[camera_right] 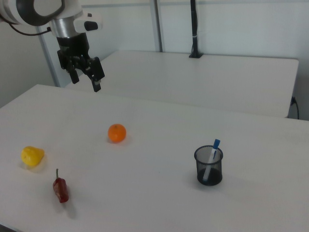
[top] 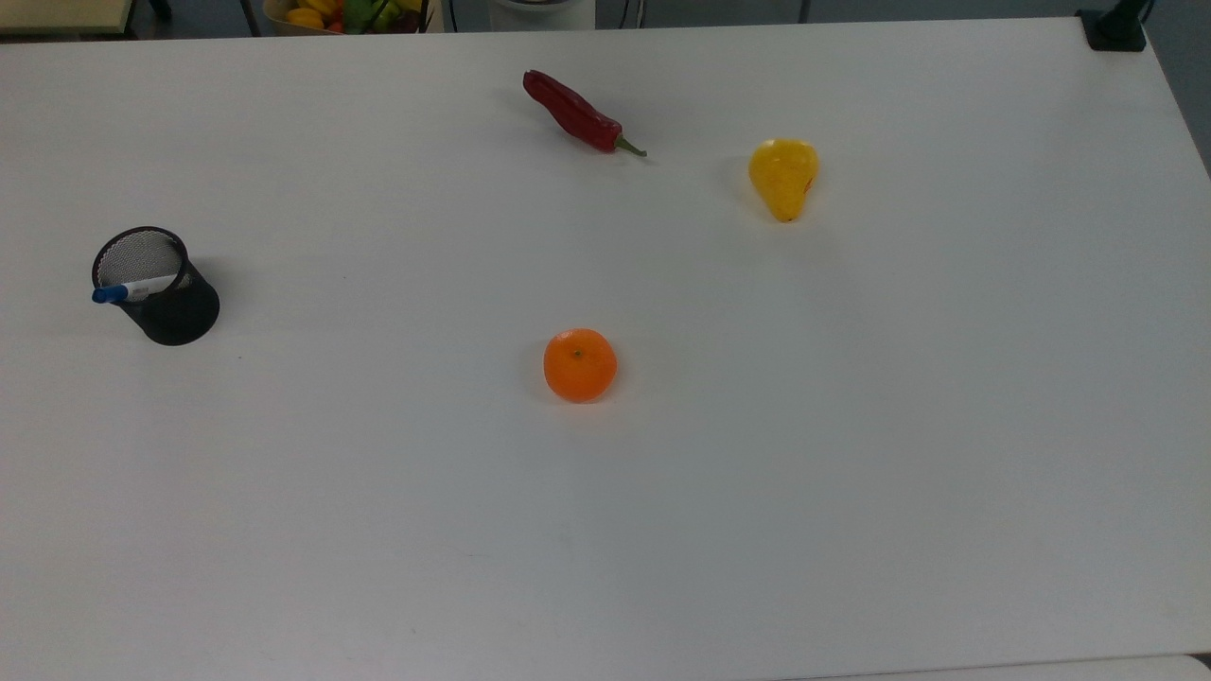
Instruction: Place marker
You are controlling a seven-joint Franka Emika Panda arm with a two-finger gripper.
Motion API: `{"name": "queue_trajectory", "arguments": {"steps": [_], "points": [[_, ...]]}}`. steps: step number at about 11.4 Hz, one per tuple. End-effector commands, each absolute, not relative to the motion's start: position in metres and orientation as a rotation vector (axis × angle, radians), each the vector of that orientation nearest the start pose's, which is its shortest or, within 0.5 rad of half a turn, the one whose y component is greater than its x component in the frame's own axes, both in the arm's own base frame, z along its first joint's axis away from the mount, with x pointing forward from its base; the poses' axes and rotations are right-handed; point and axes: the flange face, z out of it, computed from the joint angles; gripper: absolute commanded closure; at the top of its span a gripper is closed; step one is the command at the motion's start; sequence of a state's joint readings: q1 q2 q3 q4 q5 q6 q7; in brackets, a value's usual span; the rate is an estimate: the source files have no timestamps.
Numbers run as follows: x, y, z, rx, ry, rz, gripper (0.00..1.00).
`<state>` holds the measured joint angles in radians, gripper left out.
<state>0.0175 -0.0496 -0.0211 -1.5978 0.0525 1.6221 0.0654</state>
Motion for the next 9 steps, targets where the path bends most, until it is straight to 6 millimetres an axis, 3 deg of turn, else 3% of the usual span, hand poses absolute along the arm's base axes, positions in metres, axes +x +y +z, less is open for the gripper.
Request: {"name": "queue_trajectory", "arguments": {"steps": [1, 3, 9], "points": [[0.5467, 0.0044, 0.6258, -3.127, -0.168, -0.183, 0.0], [0.5503, -0.0025, 0.6192, -3.124, -0.284, -0.198, 0.0], [0.5503, -0.0006, 0.6192, -3.113, -0.262, -0.192, 0.0]]}}
